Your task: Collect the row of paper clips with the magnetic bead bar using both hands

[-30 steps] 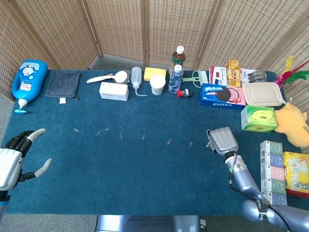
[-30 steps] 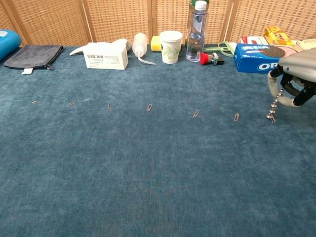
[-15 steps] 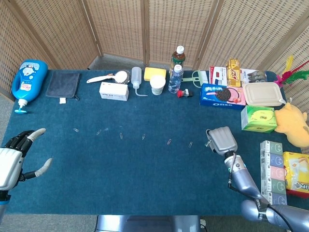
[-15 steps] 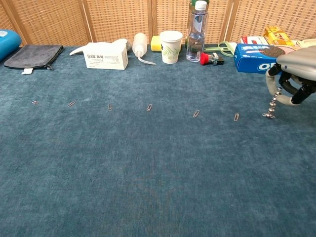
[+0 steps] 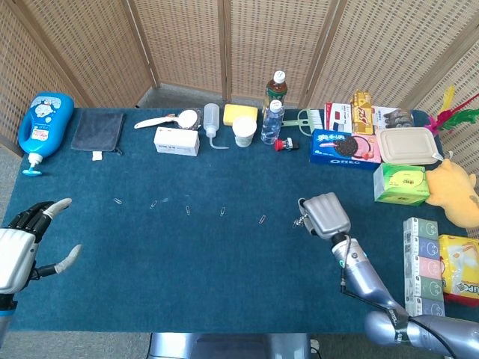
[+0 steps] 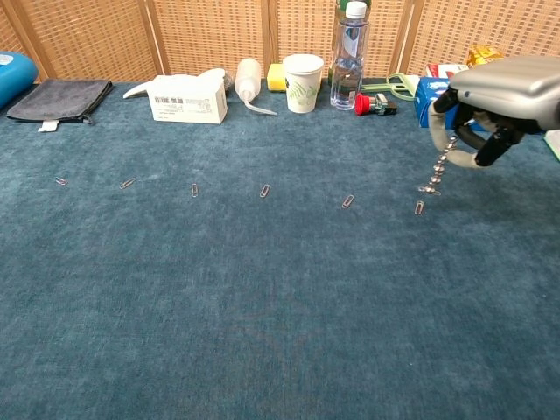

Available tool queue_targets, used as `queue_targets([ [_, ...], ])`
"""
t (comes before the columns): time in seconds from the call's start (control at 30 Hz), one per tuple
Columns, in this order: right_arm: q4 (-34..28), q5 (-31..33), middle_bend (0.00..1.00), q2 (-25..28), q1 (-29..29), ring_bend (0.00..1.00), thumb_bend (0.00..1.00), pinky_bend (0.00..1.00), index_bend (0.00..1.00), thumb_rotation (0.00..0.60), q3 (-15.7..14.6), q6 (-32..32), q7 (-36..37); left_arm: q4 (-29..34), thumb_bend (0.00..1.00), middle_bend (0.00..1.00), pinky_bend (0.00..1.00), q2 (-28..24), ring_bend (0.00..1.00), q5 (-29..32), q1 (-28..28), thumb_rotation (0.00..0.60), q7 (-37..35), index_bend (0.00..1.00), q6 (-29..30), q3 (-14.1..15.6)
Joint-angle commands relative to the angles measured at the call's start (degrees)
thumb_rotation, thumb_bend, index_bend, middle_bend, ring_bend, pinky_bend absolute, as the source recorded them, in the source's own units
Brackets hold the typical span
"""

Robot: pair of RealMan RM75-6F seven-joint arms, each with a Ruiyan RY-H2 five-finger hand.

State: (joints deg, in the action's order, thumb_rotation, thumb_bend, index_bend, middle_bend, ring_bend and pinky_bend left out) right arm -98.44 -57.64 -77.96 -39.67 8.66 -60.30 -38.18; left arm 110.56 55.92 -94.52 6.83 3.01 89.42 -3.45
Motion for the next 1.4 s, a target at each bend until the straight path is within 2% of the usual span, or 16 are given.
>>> queue_targets([
  [0.03, -0.10, 0.61, 0.81, -0.80, -0.67, 0.85, 0.45, 0.91, 0.64, 0.600, 0.07, 0.10, -0.89, -0.40, 0.50, 0.25, 0.27, -0.06, 0.20, 0.17, -0.21, 0.279, -0.45, 0.15, 0.19, 0.10],
  [0.8, 4.98, 5.29, 0.81, -5.95, -4.54, 0.85, 0.45, 0.91, 0.64, 0.600, -0.94, 1.69, -3.93, -2.13, 0.51, 0.25, 0.27, -0.13, 0.20, 0.53, -1.14, 0.282, -2.15, 0.15, 0.89, 0.63],
  [1.4, 6.08, 7.22, 0.81, -5.75, -4.76, 0.85, 0.45, 0.91, 0.64, 0.600, -2.02, 0.94, -4.40, -2.15, 0.50, 0.25, 0.27, 0.03, 0.20, 0.55, -0.82, 0.281, -2.11, 0.15, 0.57, 0.40],
])
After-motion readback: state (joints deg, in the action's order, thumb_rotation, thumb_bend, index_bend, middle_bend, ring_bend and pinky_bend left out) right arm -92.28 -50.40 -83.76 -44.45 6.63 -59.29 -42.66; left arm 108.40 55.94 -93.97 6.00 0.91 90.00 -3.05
